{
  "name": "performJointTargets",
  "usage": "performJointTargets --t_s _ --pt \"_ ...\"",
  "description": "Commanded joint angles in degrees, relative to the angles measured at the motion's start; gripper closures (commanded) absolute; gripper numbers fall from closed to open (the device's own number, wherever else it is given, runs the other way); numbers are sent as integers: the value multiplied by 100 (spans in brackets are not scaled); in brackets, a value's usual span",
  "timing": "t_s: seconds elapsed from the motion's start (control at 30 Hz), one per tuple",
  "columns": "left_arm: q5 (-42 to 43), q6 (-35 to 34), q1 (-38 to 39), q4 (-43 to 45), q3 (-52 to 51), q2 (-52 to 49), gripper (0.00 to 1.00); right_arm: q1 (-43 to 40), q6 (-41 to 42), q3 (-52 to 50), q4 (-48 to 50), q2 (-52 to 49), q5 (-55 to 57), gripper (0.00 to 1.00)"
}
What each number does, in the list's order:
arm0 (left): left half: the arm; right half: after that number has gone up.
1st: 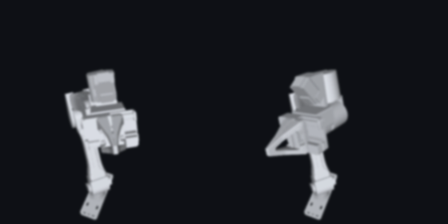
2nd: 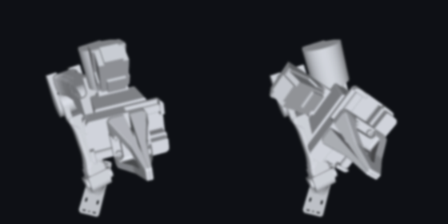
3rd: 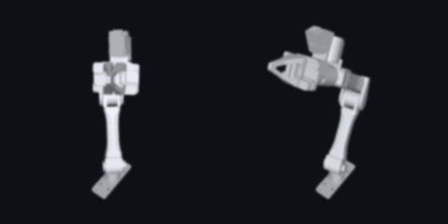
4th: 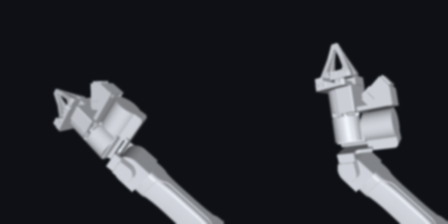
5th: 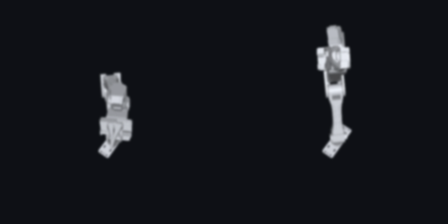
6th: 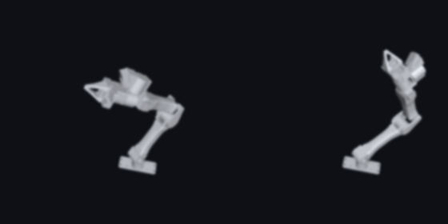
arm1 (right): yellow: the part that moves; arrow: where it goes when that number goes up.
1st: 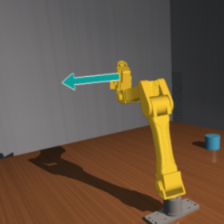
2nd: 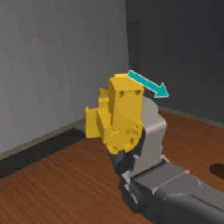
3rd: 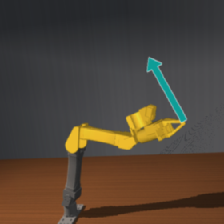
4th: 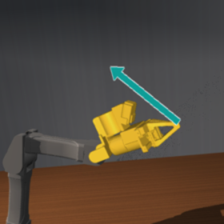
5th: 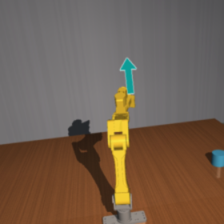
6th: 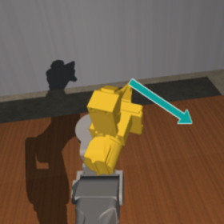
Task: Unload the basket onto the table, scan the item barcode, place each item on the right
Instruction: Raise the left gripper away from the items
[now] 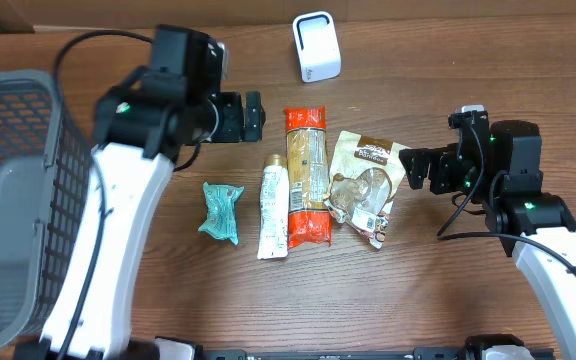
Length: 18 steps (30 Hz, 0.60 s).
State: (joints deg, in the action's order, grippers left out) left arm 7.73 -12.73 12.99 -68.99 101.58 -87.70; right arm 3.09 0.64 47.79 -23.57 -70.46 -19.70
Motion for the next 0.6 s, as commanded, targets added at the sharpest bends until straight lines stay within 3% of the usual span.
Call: performJointTargets --t_s 0.0,0.3,0.4,0.57 --pt "1005 551 -28 -247 227 455 0 26 -28 136 33 -9 -33 0" --pt "1056 656 -28 -750 232 1593 0 26 -28 136 28 -9 -96 0" --pt "715 538 -28 -750 232 1996 0 26 -26 136 44 -9 -98 0" --pt "-590 -391 -28 -1038 232 2544 1 28 144 136 2 -13 -284 0"
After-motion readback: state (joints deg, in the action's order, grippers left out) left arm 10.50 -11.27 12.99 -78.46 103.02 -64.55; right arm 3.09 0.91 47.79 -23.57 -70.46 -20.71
